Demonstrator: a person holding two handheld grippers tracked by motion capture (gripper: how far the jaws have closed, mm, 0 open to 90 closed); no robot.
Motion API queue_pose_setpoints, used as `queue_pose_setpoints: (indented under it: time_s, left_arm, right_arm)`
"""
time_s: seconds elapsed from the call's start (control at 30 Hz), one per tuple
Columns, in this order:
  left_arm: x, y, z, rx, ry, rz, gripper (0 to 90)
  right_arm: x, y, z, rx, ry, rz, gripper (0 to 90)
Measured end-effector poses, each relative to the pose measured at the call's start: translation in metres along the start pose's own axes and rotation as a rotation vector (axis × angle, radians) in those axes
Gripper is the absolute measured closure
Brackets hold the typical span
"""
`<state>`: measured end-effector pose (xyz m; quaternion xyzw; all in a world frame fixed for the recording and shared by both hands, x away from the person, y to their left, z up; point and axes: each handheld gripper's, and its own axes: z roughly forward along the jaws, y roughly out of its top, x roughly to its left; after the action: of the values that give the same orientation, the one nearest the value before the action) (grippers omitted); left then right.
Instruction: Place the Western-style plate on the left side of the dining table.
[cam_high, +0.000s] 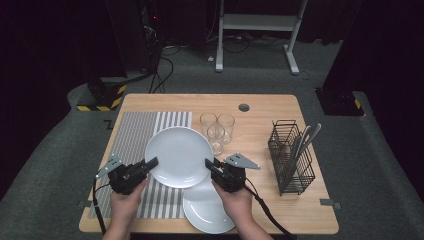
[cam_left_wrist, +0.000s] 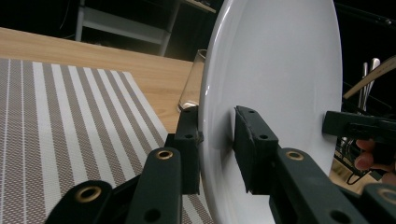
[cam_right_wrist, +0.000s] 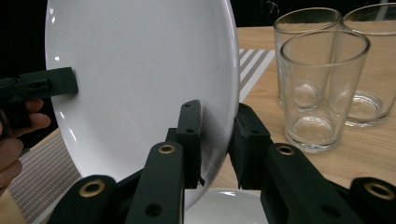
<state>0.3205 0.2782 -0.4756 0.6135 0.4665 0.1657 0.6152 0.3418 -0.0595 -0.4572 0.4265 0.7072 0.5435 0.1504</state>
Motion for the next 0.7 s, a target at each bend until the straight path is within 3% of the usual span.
queue_pose_setpoints:
  time_s: [0.23, 0.7]
  left_arm:
    - [0.012, 0.001, -0.005, -0.001, 0.015, -0.024, 71.4]
    - [0.025, 0.003, -0.017, -0.007, 0.05, -0.032, 71.0]
  right_arm:
    - [0.007, 0.003, 0.013, 0.01, 0.012, -0.003, 75.0]
    - [0.016, 0.008, 0.032, 0.022, 0.041, -0.009, 75.3]
